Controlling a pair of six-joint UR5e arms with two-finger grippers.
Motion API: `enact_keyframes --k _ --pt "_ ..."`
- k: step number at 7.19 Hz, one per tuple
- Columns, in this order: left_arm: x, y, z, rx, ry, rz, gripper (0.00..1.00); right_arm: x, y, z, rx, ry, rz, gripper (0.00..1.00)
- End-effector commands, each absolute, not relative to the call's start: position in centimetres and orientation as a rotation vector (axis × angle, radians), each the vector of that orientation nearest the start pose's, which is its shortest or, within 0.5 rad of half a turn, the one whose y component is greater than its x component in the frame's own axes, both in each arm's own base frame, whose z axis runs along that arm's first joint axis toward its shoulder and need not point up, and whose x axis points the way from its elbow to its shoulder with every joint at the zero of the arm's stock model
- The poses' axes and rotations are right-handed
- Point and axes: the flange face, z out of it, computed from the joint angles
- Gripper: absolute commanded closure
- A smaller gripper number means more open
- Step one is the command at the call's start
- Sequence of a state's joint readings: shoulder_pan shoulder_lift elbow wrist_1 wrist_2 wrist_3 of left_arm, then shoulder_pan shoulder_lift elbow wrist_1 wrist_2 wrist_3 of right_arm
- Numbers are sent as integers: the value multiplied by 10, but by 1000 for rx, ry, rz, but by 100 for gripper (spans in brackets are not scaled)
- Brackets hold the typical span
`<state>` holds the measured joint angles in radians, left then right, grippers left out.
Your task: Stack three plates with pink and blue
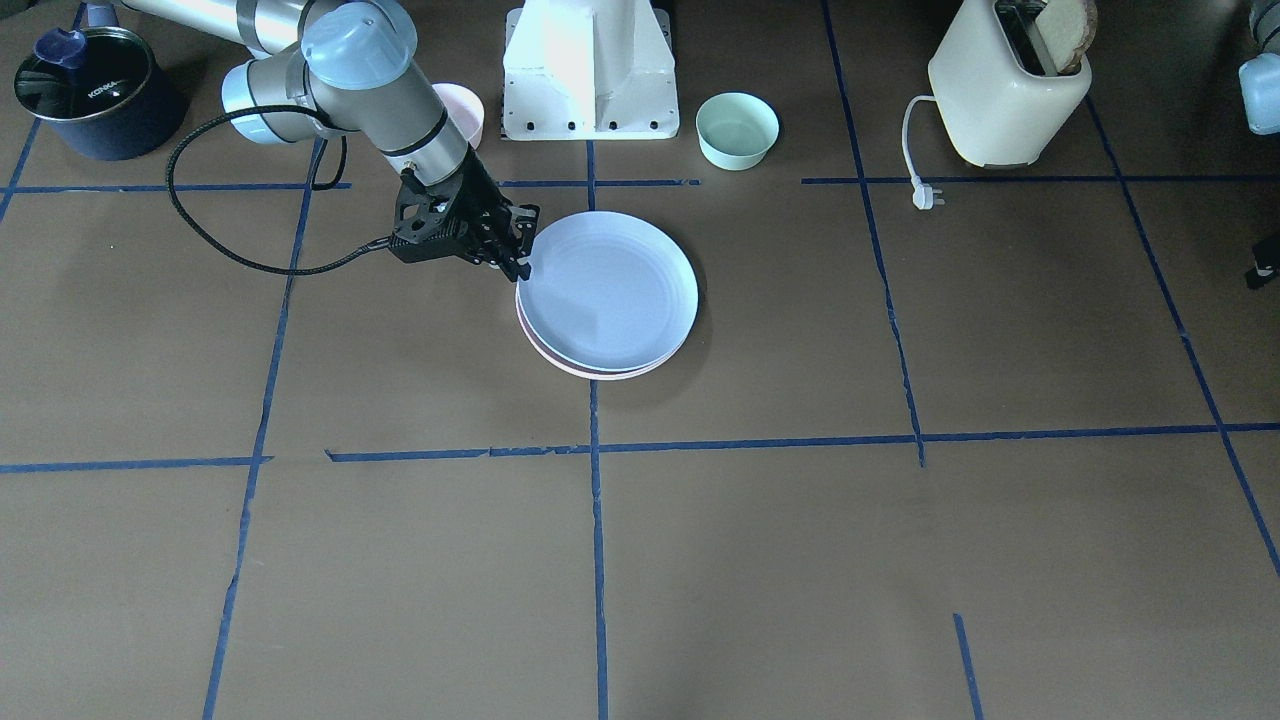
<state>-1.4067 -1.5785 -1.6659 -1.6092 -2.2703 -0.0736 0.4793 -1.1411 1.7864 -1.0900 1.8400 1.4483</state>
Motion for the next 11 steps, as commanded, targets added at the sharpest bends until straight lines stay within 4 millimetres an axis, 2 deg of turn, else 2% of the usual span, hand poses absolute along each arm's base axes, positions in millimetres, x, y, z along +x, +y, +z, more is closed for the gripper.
enact_keyframes --k 1,2,3,4,5,6,7,8,10,11 --pt "14 -507 609 52 710 136 0 -495 -380 261 103 -1149 164 0" --pt "13 -507 609 51 710 134 0 -491 -381 258 107 -1155 166 0" --pt "12 -506 612 46 711 132 0 -477 -389 256 93 -1105 191 0" --pt "12 -504 613 45 738 144 0 -442 -406 246 64 -1027 208 0" --pt "-3 -504 619 51 748 141 0 -403 -431 244 77 -991 160 0" --pt "-18 -504 625 57 746 130 0 -363 -462 255 94 -957 110 0" --pt "-33 -502 640 47 771 115 0 -316 -493 276 136 -909 45 0" --pt "-35 -499 657 15 827 100 0 -269 -517 300 149 -842 -16 0" --pt "-43 -496 659 25 824 99 0 -174 -541 354 137 -780 -115 0" --pt "-47 -496 658 29 824 96 0 -138 -547 388 122 -778 -145 0"
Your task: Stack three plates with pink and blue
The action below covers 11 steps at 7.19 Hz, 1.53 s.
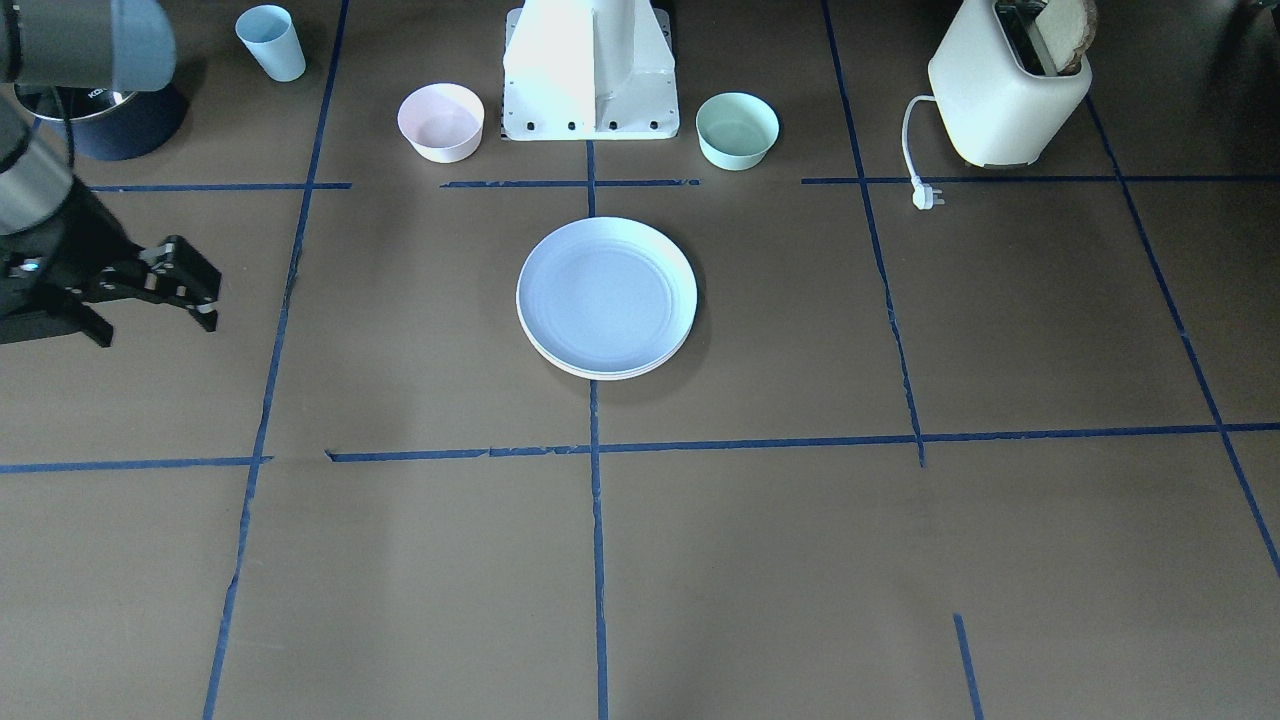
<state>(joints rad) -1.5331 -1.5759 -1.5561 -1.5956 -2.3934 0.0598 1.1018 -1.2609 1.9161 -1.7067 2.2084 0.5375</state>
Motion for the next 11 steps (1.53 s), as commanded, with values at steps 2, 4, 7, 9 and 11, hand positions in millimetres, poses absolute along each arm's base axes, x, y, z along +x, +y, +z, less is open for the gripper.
enact_keyframes --k 2,4,7,9,11 --pt "-51 -495 656 37 820 91 0 -80 -549 448 112 -763 -188 0" --pt "-52 -496 655 39 822 90 0 -13 -522 525 89 -733 -216 0" --pt "-52 -496 655 39 822 90 0 57 -457 619 4 -741 -142 0" --pt "-53 -494 657 37 822 87 0 57 -468 609 19 -737 -134 0" --pt "-53 -493 658 34 823 86 0 57 -466 632 0 -745 -117 0"
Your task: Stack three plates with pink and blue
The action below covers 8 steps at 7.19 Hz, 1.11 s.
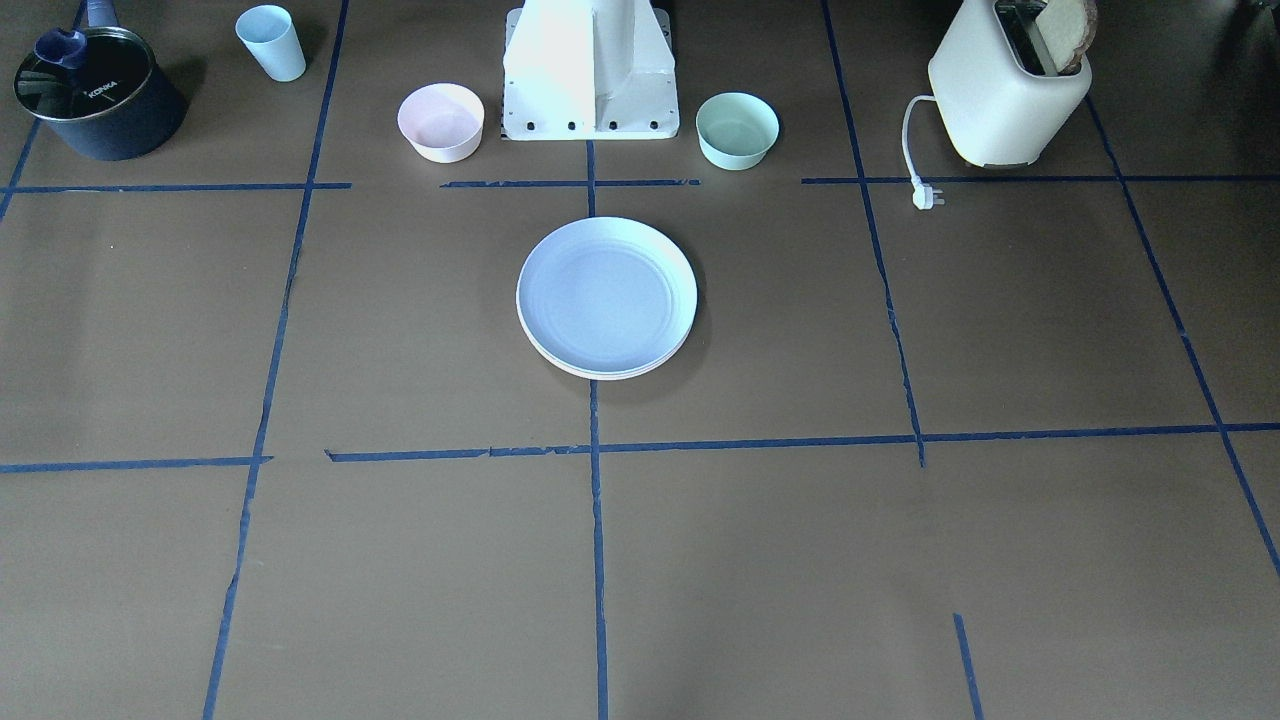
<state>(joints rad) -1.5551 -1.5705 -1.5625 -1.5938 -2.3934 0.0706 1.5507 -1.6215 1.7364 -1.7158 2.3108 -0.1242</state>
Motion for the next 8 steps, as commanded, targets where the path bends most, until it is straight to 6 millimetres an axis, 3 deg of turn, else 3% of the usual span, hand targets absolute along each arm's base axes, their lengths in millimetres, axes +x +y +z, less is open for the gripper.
enact_keyframes --k 1,2,8 --pt "-53 -494 657 37 823 87 0 56 -463 646 11 -769 -118 0" --pt "-52 -495 655 39 823 90 0 53 -461 654 16 -810 -92 0" --pt "-53 -491 661 29 824 84 0 75 -456 655 20 -816 15 0"
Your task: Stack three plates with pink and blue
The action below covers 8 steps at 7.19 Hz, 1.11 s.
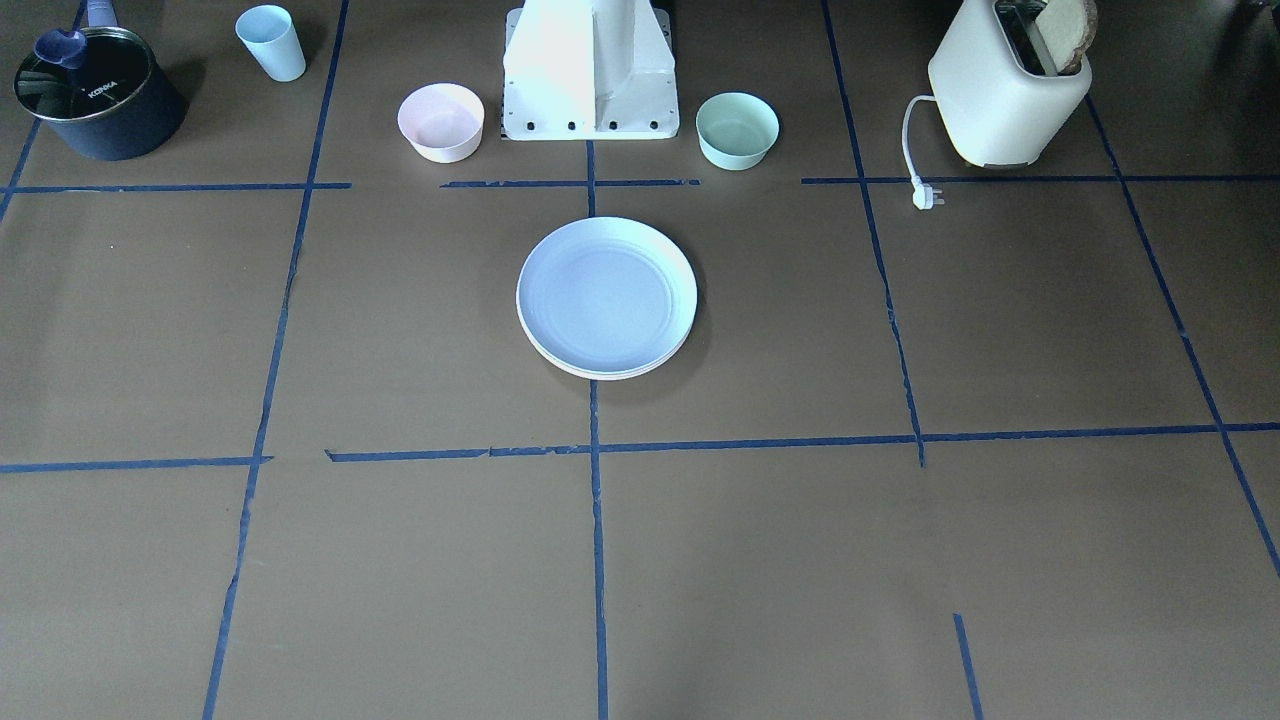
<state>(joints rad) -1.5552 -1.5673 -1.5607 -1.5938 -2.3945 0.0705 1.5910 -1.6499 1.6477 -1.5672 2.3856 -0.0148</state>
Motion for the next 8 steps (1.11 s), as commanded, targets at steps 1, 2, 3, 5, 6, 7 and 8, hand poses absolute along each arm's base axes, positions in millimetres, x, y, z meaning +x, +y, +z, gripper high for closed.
enact_keyframes --k 1,2,3,5,6,7,8 --pt "-53 -491 661 27 822 83 0 75 -456 655 20 -816 17 0" --pt "-53 -490 664 23 822 81 0 76 -456 655 21 -816 18 0" --pt "-53 -489 665 23 824 81 0 76 -457 654 24 -816 17 0" --pt "-53 -489 667 25 819 83 0 80 -457 653 28 -816 24 0" --pt "-53 -487 669 22 819 82 0 80 -457 653 28 -816 24 0" --pt "-53 -486 669 20 821 80 0 80 -457 653 28 -816 24 0" --pt "-53 -486 669 20 821 81 0 80 -457 653 27 -816 24 0"
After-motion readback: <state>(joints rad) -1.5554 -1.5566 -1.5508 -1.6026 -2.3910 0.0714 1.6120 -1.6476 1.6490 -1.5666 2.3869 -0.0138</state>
